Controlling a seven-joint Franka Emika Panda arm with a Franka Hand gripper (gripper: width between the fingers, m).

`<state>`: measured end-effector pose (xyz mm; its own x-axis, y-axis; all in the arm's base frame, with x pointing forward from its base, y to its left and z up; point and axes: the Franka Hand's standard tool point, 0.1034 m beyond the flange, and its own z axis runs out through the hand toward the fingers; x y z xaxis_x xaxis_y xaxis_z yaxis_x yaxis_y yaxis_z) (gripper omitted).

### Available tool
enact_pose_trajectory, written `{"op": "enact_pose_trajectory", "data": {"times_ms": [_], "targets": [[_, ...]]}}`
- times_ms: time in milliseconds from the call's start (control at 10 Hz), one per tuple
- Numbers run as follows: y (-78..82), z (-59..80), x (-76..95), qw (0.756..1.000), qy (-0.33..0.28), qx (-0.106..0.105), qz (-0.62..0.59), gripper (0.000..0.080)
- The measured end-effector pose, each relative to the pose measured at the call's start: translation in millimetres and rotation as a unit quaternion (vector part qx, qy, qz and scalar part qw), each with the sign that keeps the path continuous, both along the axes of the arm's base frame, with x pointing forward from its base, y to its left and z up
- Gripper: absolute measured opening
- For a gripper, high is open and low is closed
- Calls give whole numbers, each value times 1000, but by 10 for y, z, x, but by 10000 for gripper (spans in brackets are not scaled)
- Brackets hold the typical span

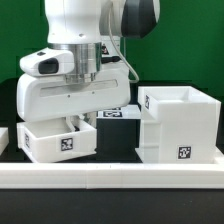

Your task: Assemble drawer

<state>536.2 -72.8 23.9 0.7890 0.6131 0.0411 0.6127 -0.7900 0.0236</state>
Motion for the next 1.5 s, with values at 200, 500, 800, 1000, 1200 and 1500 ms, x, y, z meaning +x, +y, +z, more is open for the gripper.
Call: {"op": "enact_pose_trajectory", "data": {"times_ms": [200, 500, 800, 1000, 1200, 1500], "targets": [[56, -20, -43, 995, 5, -12, 102, 41], [45, -34, -61, 984, 8, -18, 179, 41], [49, -54, -73, 956, 14, -30, 292, 41], [137, -63, -80, 935, 18, -35, 351, 41], [148, -66, -81, 919, 22, -40, 391, 41], [160, -80, -90, 922, 21, -40, 384, 41]]}}
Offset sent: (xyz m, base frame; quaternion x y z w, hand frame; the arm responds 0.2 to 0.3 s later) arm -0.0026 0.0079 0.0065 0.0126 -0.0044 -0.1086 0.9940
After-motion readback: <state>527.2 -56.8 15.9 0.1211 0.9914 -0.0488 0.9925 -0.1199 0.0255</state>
